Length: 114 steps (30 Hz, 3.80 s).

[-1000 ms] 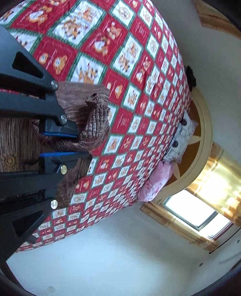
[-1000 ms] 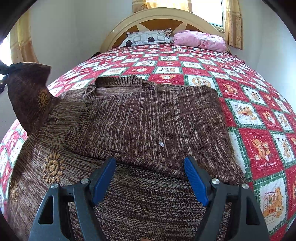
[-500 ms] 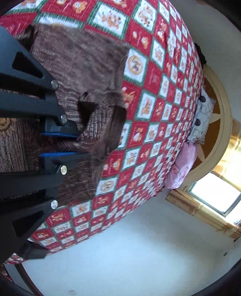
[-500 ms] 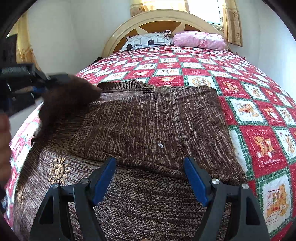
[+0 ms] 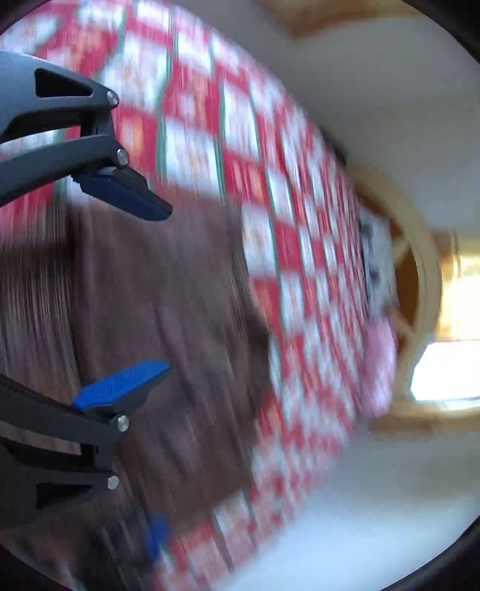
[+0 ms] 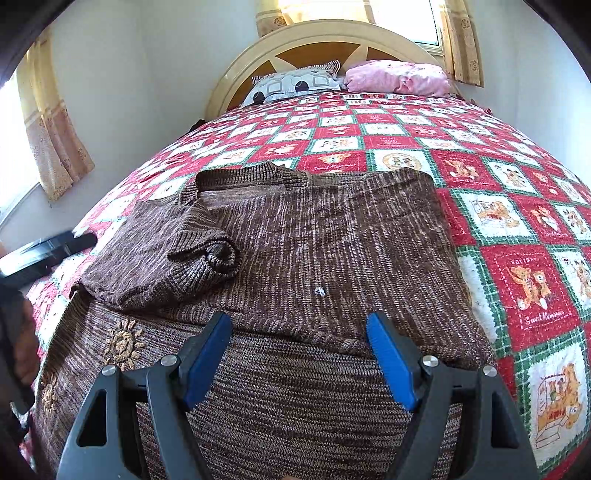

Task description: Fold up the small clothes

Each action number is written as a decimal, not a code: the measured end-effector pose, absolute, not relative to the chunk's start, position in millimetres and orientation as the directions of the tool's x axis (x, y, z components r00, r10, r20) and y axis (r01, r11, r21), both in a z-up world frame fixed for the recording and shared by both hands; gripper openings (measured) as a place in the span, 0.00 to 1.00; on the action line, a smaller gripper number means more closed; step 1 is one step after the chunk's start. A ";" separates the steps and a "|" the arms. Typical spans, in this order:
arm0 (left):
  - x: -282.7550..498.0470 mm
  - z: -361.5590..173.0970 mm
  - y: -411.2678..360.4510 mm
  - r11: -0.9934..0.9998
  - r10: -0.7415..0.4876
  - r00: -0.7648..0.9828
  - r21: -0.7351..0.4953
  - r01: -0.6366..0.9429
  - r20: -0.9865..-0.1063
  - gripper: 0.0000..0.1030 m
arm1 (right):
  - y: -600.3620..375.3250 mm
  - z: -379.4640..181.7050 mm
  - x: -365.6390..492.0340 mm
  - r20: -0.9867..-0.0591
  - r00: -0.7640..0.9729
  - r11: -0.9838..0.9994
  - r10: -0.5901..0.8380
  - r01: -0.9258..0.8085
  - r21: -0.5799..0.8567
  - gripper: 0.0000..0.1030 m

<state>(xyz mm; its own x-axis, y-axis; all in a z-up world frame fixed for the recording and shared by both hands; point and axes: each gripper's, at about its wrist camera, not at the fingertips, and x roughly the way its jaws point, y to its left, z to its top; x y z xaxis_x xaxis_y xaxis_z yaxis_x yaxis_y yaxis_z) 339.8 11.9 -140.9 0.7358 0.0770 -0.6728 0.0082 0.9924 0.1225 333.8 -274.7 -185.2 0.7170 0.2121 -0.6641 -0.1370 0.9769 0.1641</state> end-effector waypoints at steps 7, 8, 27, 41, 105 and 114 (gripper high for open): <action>342.7 -182.6 65.0 0.993 0.112 0.630 0.067 -0.095 -0.769 0.84 | -271.9 -184.7 333.2 -0.668 0.717 0.980 0.199 -0.134 0.149 0.75; 341.9 -183.4 65.9 0.992 0.117 0.629 0.067 -0.103 -0.768 0.87 | -271.2 -182.8 331.8 -0.663 0.724 0.982 0.190 -0.129 0.140 0.75; 340.7 -193.9 88.0 0.985 -0.009 0.632 -0.117 -0.129 -0.775 0.96 | -200.7 -161.5 433.8 -0.752 0.612 0.955 -0.246 0.022 -0.295 0.75; 338.2 -192.8 93.1 0.980 -0.038 0.642 -0.154 -0.126 -0.766 0.97 | -154.1 -149.5 388.7 -0.758 0.605 0.936 0.243 -0.352 0.019 0.52; 320.9 -194.9 110.1 0.963 -0.056 0.653 -0.215 -0.165 -0.756 1.00 | -205.5 -143.4 365.3 -0.767 0.614 0.978 0.184 -0.196 0.078 0.02; 318.7 -192.7 99.8 0.979 -0.053 0.648 -0.167 -0.115 -0.759 1.00 | -212.9 -171.9 374.6 -0.803 0.590 0.984 0.084 -0.177 -0.027 0.03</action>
